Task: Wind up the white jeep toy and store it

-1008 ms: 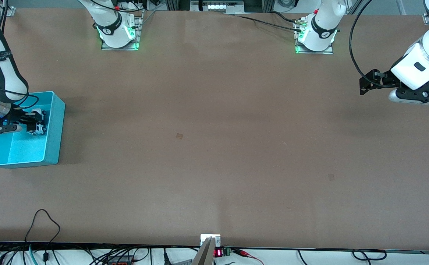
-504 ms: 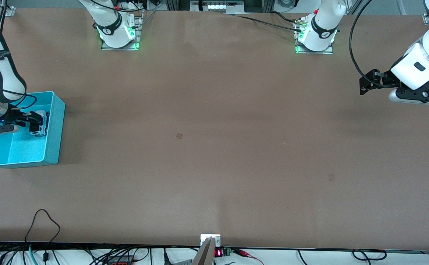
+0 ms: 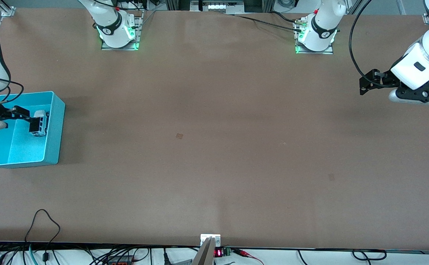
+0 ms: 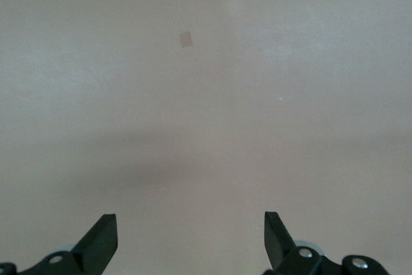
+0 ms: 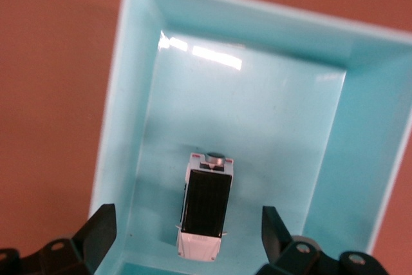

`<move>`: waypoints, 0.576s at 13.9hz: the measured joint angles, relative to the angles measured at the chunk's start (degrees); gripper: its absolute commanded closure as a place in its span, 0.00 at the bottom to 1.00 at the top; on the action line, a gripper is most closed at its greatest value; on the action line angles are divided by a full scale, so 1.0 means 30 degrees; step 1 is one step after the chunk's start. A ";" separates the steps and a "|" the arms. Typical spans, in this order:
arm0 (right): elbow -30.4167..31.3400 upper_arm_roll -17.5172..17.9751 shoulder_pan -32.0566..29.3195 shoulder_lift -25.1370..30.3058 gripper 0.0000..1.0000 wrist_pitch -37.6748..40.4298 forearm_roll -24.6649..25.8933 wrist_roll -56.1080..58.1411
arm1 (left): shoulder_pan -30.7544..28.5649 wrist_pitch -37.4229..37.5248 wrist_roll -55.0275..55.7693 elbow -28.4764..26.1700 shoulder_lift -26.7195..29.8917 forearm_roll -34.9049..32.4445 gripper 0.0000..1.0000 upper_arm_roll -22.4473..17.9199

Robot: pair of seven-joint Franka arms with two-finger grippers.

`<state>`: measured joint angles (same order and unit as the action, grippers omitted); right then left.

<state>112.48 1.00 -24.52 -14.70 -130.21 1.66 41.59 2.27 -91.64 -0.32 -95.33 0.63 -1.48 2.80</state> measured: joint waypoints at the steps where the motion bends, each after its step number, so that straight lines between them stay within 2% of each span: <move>1: -0.0242 0.0038 0.0367 0.0494 0.00 0.0284 -0.0001 0.0052 | 0.0000 0.0004 0.0000 0.0000 0.0001 0.0000 0.00 0.0000; 5: -0.1456 0.0346 0.2303 0.2133 0.00 0.2665 -0.0041 -0.0613 | 0.0000 0.0006 0.0000 0.0000 0.0008 0.0000 0.00 0.0000; 8: -0.2741 0.0417 0.4112 0.2746 0.00 0.5212 -0.0057 -0.3632 | 0.0000 0.0006 0.0000 0.0000 0.0013 0.0000 0.00 0.0006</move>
<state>104.25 2.25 -12.18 -6.46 -114.57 1.49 30.69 2.27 -91.62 -0.32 -95.33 0.67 -1.48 2.81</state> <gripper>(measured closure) 0.000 0.000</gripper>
